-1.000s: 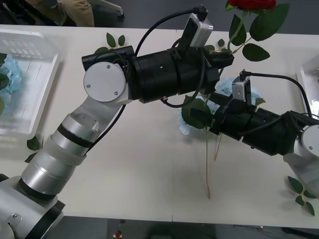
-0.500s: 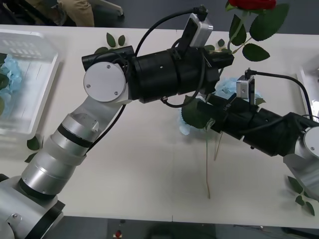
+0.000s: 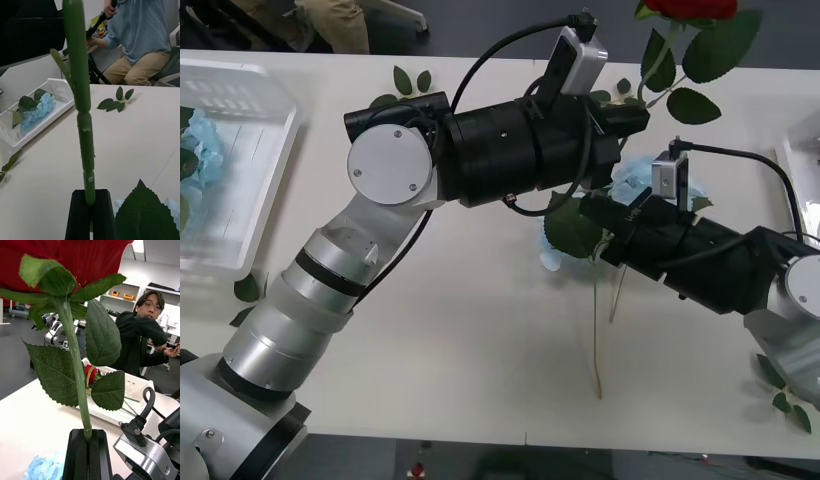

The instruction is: Put the red flowers into the right box and the blue flowers into the left box

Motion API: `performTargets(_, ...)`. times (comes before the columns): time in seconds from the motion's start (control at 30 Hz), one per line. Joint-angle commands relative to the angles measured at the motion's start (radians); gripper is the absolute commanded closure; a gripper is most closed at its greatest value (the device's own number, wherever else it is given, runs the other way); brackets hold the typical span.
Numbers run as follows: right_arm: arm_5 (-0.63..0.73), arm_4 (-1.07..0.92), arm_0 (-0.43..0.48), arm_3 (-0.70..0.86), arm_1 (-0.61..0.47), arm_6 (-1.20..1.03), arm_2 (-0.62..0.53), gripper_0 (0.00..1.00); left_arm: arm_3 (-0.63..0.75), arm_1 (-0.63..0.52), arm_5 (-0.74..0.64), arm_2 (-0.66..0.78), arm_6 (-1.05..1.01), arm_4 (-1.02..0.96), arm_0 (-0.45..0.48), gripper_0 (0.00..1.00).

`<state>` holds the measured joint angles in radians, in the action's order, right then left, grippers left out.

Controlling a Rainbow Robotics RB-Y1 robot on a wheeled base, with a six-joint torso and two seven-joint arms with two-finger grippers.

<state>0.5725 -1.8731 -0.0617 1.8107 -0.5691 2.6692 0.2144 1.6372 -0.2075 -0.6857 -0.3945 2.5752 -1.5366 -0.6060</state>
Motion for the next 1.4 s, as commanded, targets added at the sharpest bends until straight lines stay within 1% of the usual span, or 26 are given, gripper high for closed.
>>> performTargets(0.03, -0.002, -0.012, 0.005, 0.018, 0.015, 0.036, 0.003, 1.0, 0.043, -0.004, 0.009, 0.016, 0.013, -0.008, -0.003, 1.0)
performTargets(0.27, -0.002, -0.012, 0.006, 0.018, 0.015, 0.036, 0.003, 1.0, 0.043, -0.004, 0.009, 0.016, 0.013, -0.008, -0.003, 1.0)
performTargets(0.3, -0.002, -0.012, 0.005, 0.018, 0.015, 0.036, 0.003, 1.0, 0.043, -0.004, 0.009, 0.016, 0.013, -0.008, -0.003, 0.91)
performTargets(0.33, -0.002, -0.012, 0.006, 0.016, 0.015, 0.036, 0.003, 1.0, 0.043, -0.004, 0.009, 0.016, 0.013, -0.008, -0.003, 0.57)
performTargets(0.37, -0.002, -0.011, 0.005, 0.018, 0.015, 0.036, 0.003, 1.0, 0.043, -0.004, 0.009, 0.016, 0.013, -0.008, -0.003, 0.29)
performTargets(0.43, -0.003, -0.011, 0.006, 0.018, 0.015, 0.036, 0.003, 1.0, 0.043, -0.004, 0.009, 0.016, 0.013, -0.008, -0.003, 0.1)
performTargets(0.47, -0.002, -0.011, 0.005, 0.018, 0.015, 0.036, 0.003, 1.0, 0.043, -0.004, 0.009, 0.016, 0.013, -0.008, -0.003, 0.06)
performTargets(0.6, -0.002, -0.011, 0.006, 0.018, 0.015, 0.036, 0.003, 1.0, 0.043, -0.004, 0.009, 0.016, 0.013, -0.008, -0.003, 0.02)
performTargets(0.63, -0.002, -0.011, 0.006, 0.018, 0.015, 0.036, 0.003, 1.0, 0.043, -0.004, 0.009, 0.016, 0.013, -0.008, -0.003, 0.0)
performTargets(0.9, -0.005, -0.012, 0.011, 0.018, 0.012, 0.036, 0.003, 1.0, 0.043, -0.004, 0.009, 0.016, 0.013, -0.008, -0.003, 0.0)
performTargets(1.03, -0.008, -0.037, 0.025, 0.018, -0.008, 0.036, -0.003, 1.0, 0.043, -0.004, 0.009, 0.016, 0.013, -0.008, -0.003, 0.0)
performTargets(1.23, -0.031, -0.049, 0.08, 0.018, -0.072, 0.036, -0.029, 1.0, 0.043, -0.004, 0.009, 0.016, 0.013, -0.008, -0.003, 0.0)
performTargets(1.27, -0.031, -0.054, 0.094, 0.018, -0.081, 0.036, -0.041, 1.0, 0.043, -0.004, 0.009, 0.016, 0.013, -0.008, -0.003, 0.0)
performTargets(1.3, -0.036, -0.055, 0.114, 0.018, -0.089, 0.036, -0.053, 1.0, 0.027, 0.003, 0.017, 0.016, 0.013, -0.008, 0.025, 0.0)
performTargets(1.4, -0.037, -0.064, 0.152, 0.018, -0.11, 0.036, -0.09, 1.0, 0.033, -0.018, 0.032, 0.036, 0.017, -0.01, 0.022, 0.0)
